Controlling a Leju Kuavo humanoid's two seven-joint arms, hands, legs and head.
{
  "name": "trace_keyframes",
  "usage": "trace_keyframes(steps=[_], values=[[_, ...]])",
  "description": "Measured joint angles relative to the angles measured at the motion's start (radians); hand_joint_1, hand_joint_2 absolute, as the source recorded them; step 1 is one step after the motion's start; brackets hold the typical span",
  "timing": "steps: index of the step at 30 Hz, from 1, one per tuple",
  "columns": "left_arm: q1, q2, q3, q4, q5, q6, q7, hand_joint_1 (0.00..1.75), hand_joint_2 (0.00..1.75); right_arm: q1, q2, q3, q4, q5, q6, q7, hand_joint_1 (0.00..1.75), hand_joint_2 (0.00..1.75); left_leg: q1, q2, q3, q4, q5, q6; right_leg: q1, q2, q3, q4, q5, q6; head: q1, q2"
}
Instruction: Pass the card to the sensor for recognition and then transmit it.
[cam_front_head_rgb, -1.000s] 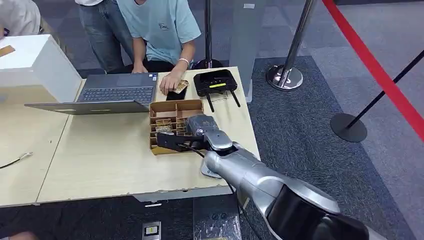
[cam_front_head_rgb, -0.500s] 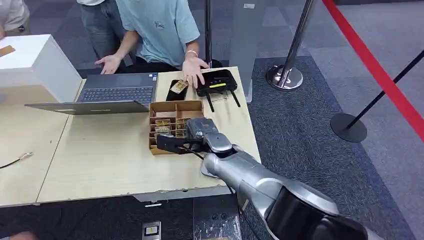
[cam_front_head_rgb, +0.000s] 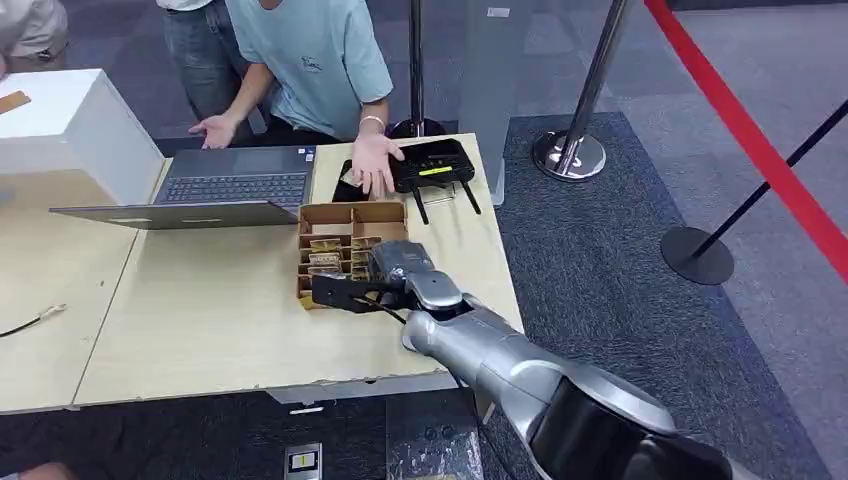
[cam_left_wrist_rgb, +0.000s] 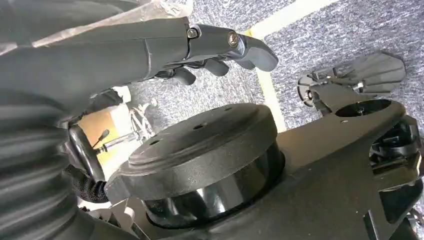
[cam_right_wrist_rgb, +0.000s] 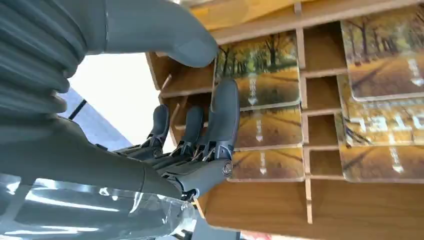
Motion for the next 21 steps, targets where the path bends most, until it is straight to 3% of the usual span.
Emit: trace_keyframes(steps=[21], values=[[0.000, 0.000, 0.000, 0.000, 0.000, -0.003, -0.009, 0.00, 1.75, -0.091, 0.040, 0.000, -0.001, -0.002, 0.005, 0.000, 0.91, 1.75, 0.000, 0.000, 0.000, 0.000, 0.000, 0.000, 0.000, 0.000, 0.000, 0.000, 0.000, 0.000, 0.000, 0.000]])
